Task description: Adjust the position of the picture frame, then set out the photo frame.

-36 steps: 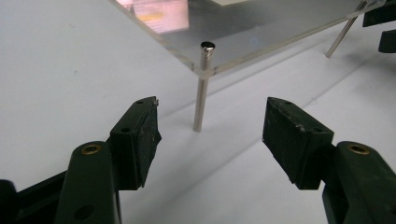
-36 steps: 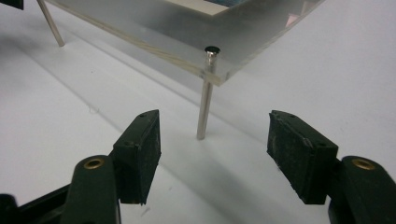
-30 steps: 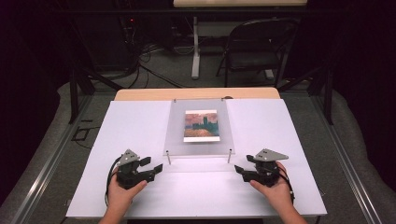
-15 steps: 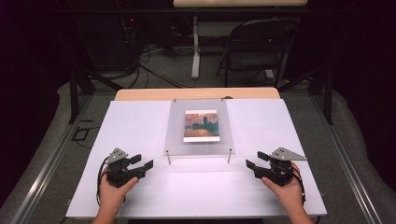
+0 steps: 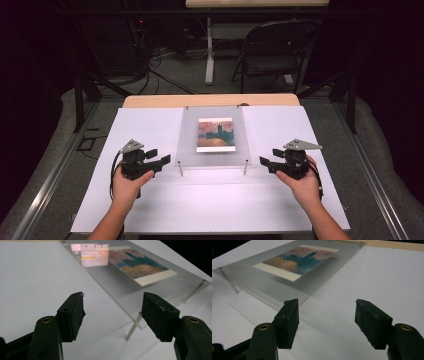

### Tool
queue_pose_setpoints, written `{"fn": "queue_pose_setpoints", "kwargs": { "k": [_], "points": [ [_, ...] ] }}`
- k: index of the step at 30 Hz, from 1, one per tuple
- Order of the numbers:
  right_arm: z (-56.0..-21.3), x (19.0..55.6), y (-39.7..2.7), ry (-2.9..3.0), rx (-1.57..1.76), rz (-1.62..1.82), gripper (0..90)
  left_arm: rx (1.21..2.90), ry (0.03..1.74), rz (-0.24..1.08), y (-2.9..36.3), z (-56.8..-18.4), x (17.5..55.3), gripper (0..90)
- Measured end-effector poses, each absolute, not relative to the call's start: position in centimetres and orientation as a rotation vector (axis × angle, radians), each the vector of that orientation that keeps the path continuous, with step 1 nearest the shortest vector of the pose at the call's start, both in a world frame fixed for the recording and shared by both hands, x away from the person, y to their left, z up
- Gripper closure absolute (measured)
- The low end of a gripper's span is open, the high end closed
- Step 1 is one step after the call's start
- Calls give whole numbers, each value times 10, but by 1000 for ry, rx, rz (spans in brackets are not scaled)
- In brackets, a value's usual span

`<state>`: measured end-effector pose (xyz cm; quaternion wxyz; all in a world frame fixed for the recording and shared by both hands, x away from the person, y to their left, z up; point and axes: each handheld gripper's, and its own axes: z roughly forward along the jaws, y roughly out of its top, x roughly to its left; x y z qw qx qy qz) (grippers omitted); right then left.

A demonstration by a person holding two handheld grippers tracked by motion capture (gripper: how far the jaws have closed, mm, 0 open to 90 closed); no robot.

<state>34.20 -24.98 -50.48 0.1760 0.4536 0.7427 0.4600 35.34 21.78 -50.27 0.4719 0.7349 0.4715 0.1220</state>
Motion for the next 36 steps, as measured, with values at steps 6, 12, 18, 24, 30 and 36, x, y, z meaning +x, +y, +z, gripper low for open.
{"fn": "queue_pose_setpoints", "kwargs": {
  "k": [6, 12, 18, 24, 30, 36],
  "points": [
    [-496, 370, -250, 2095, 1328, 1313, 343, 1823, 1180, 266, 205, -496, 383, 331],
    [-500, 394, -246, 2099, 1374, 1279, 353, 1832, 1161, 300, 192, -492, 407, 312],
    [-499, 418, -243, 2069, 1422, 1291, 360, 1808, 1188, 308, 184, -491, 424, 295],
    [-496, 438, -236, 2078, 1423, 1284, 360, 1802, 1211, 336, 179, -490, 441, 293],
    [-495, 453, -230, 2095, 1429, 1285, 355, 1785, 1237, 295, 176, -494, 458, 301],
    [-495, 466, -221, 2103, 1433, 1283, 353, 1778, 1265, 269, 173, -503, 474, 310]
  ]
}}
